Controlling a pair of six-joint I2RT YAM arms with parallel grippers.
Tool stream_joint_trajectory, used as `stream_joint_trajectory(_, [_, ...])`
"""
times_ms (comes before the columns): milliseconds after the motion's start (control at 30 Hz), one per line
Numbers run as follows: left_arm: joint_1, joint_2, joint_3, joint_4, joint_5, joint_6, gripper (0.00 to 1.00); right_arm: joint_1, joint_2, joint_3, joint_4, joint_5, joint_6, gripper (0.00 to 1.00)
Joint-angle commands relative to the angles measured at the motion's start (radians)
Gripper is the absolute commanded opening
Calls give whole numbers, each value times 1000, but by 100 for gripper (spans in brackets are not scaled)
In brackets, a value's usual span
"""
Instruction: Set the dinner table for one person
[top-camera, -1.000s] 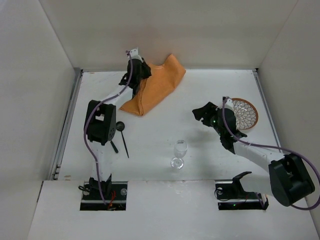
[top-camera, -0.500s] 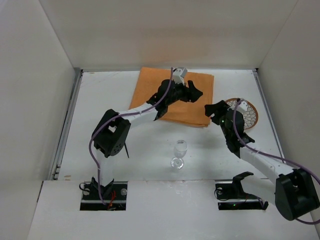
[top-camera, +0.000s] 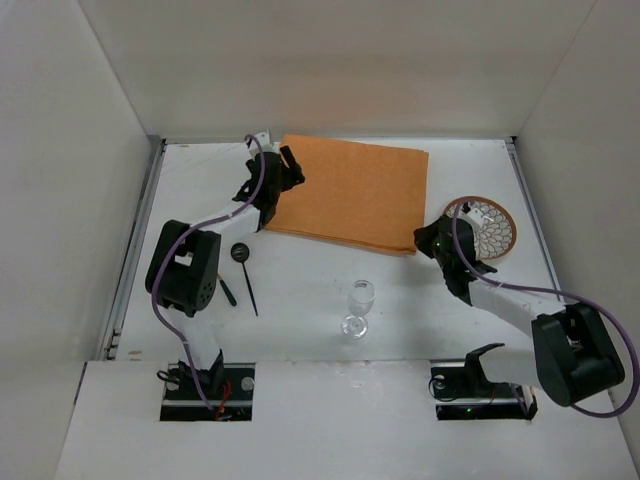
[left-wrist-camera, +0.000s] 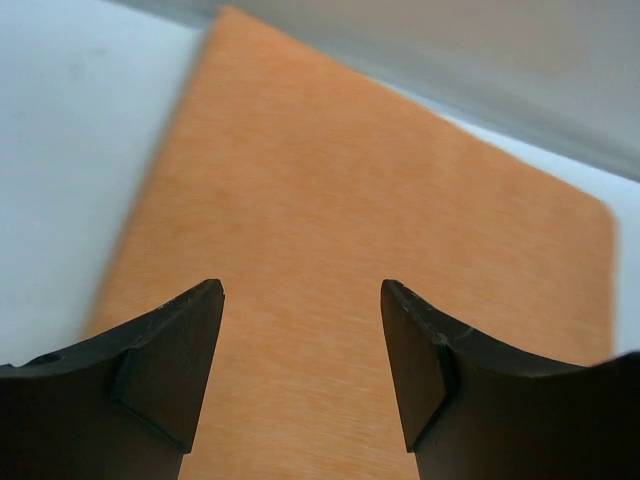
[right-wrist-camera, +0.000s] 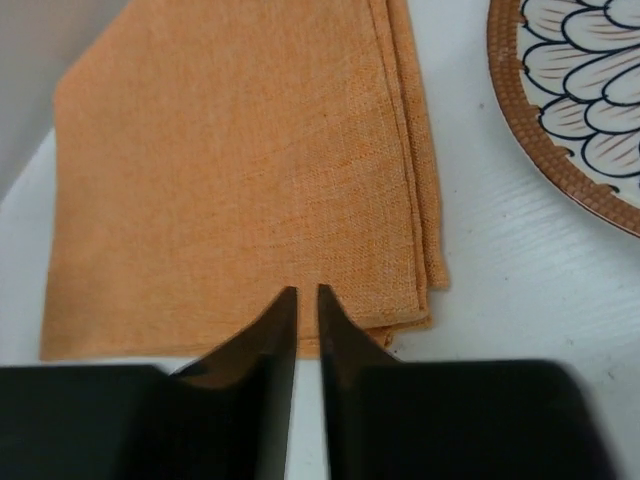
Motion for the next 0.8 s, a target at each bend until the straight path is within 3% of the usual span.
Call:
stream_joint_trajectory(0, [33,-33,-30,-150,-177,41,61,3,37,75,-6,-52,21,9])
stream_joint_trajectory(67, [49,-24,-43,-193,-174,44,58,3,53,86,-35,-55,31,7])
stream_joint_trajectory(167, [47,-13,-77,-221,-155,48,54,-3,75,90,-51,-53,48,11])
stream_joint_trajectory(300, [37,4,-112,-243,-166,39,53,0,63,46,-81,-21,91,46])
stream_joint_trajectory(400, [28,-7,-149,-241,-224,35,51,0,61,11,-95,8,114,59])
stream_joint_trajectory(533, [16,-25,-194,-238,-298,56,48,0,81,1,-95,13,156,61])
stream_joint_trajectory(667, [27,-30,-240,-226,-293,15,28,13,161,36,-63,-30,192,60])
stream_joint_trajectory(767, [20,-51,-316,-151,-306,-5,19,13,234,75,-43,-67,209,54])
